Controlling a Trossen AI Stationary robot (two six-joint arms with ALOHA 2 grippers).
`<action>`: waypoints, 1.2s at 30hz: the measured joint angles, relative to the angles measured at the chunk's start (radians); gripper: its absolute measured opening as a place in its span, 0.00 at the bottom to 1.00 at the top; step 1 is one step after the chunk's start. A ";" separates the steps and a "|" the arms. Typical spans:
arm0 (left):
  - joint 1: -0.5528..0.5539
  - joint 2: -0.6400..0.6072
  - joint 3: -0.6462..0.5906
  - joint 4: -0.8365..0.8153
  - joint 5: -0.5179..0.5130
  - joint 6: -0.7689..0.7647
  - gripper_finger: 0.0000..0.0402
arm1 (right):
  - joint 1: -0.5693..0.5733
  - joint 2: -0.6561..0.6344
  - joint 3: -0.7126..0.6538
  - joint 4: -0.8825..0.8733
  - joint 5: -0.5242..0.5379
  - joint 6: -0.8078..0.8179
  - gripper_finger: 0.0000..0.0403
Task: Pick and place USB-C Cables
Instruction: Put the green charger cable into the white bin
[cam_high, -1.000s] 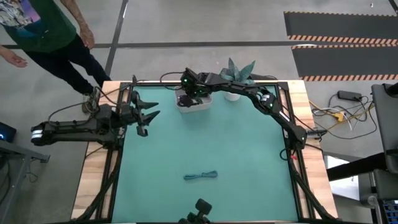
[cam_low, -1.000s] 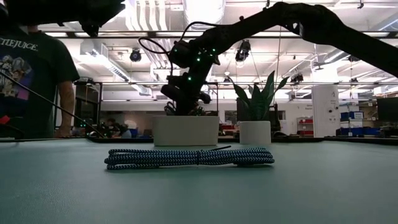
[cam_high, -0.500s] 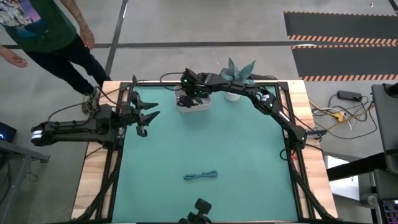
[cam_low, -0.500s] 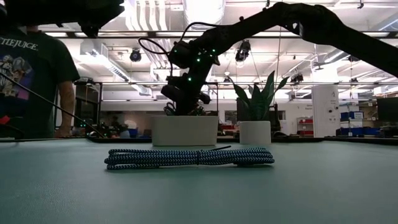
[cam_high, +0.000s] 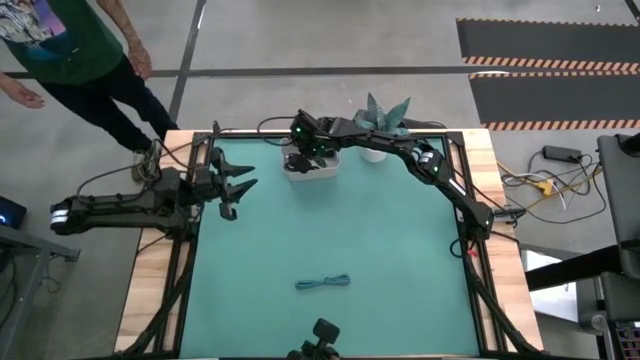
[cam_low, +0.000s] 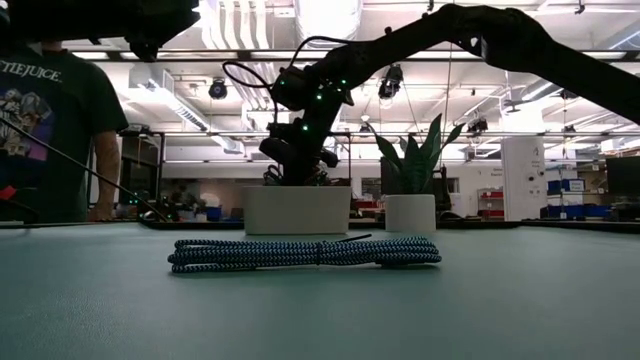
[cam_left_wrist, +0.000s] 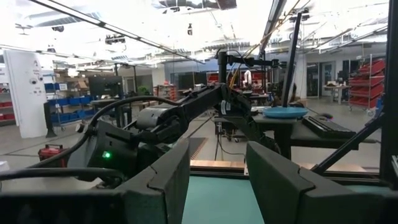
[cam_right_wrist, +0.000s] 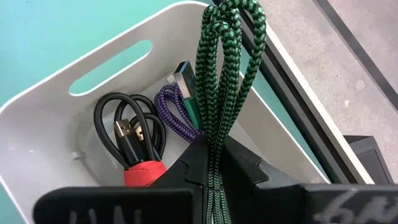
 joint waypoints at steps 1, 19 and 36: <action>0.000 0.000 0.000 0.000 0.000 0.000 0.36 | 0.000 0.000 0.000 0.000 0.000 0.000 0.06; 0.000 -0.151 0.000 -0.116 -0.006 0.002 0.36 | -0.007 -0.002 0.003 0.000 0.000 -0.113 0.06; 0.000 -0.245 0.000 -0.178 -0.010 0.002 0.36 | -0.020 -0.021 0.005 -0.030 -0.059 -0.172 0.06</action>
